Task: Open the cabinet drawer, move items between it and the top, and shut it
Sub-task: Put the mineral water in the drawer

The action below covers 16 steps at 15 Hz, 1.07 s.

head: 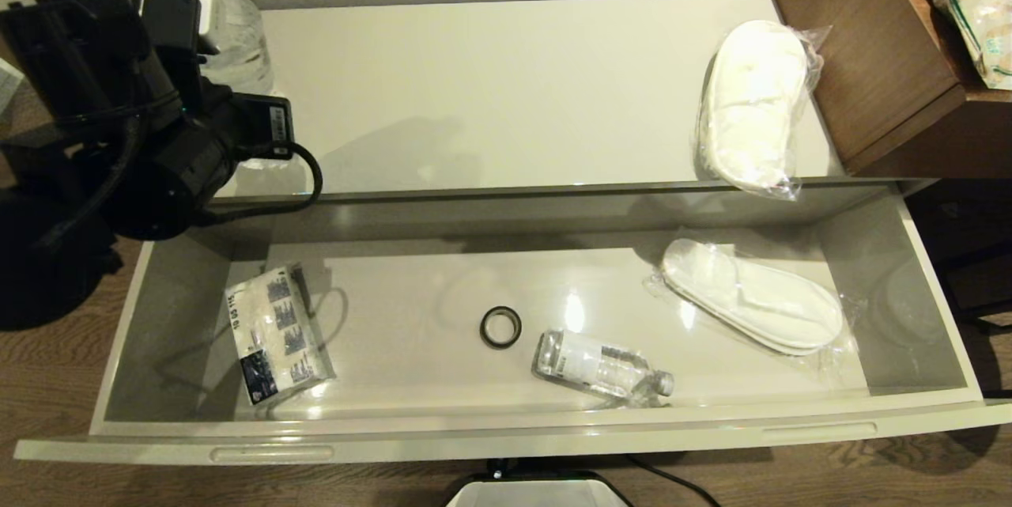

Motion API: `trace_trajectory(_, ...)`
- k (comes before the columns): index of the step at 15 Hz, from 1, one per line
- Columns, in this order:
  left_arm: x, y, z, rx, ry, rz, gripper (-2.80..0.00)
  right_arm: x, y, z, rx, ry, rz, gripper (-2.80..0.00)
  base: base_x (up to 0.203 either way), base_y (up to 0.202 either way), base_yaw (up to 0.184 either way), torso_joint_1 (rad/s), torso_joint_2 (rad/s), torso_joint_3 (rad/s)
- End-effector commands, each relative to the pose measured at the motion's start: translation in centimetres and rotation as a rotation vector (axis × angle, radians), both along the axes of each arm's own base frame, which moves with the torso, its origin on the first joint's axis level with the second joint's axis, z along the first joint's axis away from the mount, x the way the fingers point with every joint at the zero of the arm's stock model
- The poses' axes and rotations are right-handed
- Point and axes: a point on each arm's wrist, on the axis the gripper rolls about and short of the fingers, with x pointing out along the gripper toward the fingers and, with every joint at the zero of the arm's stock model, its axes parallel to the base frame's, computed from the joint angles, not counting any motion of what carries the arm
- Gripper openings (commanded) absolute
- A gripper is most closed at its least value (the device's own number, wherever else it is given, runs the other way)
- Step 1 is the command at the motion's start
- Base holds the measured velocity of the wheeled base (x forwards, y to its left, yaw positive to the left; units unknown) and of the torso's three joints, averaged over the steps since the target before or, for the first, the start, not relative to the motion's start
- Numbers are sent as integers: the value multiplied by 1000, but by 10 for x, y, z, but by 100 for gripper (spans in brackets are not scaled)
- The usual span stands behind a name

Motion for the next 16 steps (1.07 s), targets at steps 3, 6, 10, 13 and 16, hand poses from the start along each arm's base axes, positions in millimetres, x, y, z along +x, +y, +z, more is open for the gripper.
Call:
trace_trajectory(3, -76, -6, -35, 348, 165, -133, -280, -1, 0, -1, 1, -13, 0, -280, 0, 0, 0, 0, 0, 0)
trace_trajectory(6, -102, -5, -55, 624, 217, -233, -280, -1, 0, -1, 1, -13, 0, -280, 0, 0, 0, 0, 0, 0)
trace_trajectory(10, -108, -19, -99, 788, 348, -347, -280, -1, 0, -1, 1, -13, 0, -280, 0, 0, 0, 0, 0, 0)
trace_trajectory(13, -97, -34, -140, 895, 494, -414, -280, -1, 0, -1, 1, -13, 0, -280, 0, 0, 0, 0, 0, 0)
trace_trajectory(16, -78, -50, -176, 942, 614, -447, -280, -1, 0, -1, 1, -13, 0, -280, 0, 0, 0, 0, 0, 0)
